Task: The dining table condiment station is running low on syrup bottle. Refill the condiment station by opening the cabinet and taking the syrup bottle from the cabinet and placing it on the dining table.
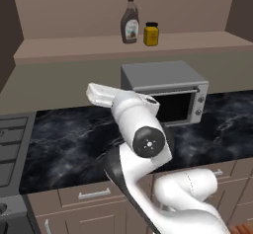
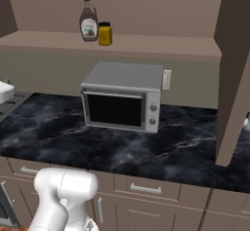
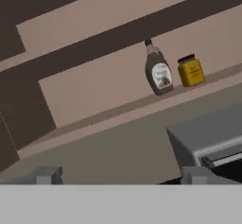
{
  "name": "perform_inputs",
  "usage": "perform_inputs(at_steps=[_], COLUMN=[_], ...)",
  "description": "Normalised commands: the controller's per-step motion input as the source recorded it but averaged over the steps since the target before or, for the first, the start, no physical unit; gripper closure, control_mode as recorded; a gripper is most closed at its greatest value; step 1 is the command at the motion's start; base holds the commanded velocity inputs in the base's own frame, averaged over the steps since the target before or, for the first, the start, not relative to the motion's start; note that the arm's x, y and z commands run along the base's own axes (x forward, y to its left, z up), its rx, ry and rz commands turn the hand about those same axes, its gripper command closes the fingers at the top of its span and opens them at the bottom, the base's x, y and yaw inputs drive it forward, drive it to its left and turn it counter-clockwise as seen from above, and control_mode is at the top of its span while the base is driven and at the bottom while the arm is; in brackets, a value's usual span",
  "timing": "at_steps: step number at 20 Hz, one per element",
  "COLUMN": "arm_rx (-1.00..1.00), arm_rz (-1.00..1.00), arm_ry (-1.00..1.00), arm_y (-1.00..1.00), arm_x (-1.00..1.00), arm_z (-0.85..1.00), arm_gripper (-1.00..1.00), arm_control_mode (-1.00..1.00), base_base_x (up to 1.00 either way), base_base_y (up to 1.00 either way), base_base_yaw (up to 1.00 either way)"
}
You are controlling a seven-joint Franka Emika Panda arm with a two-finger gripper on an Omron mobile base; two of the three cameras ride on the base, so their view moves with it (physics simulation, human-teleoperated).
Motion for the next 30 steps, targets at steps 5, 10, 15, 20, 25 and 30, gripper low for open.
perform_inputs(at_steps=[5,10,15,20,25,30], arm_rx=[-0.11,-0.09,-0.05,-0.05,0.0,0.0], arm_rz=[-0.31,-0.22,-0.11,-0.09,-0.05,0.0], arm_ry=[0.0,0.0,-0.09,-0.03,0.0,0.0], arm_y=[-0.3,-0.21,-0.22,-0.04,0.02,0.0], arm_x=[0.44,0.47,0.48,0.74,0.15,0.0], arm_z=[0.62,0.31,0.0,0.04,0.04,0.0], arm_gripper=[-1.0,-1.0,-1.0,-1.0,-1.0,-1.0], arm_control_mode=[-1.0,-1.0,-1.0,-1.0,-1.0,-1.0], base_base_x=[0.0,0.0,0.0,0.0,0.0,0.0], base_base_y=[0.0,0.0,0.0,0.0,0.0,0.0], base_base_yaw=[0.0,0.0,0.0,0.0,0.0,0.0])
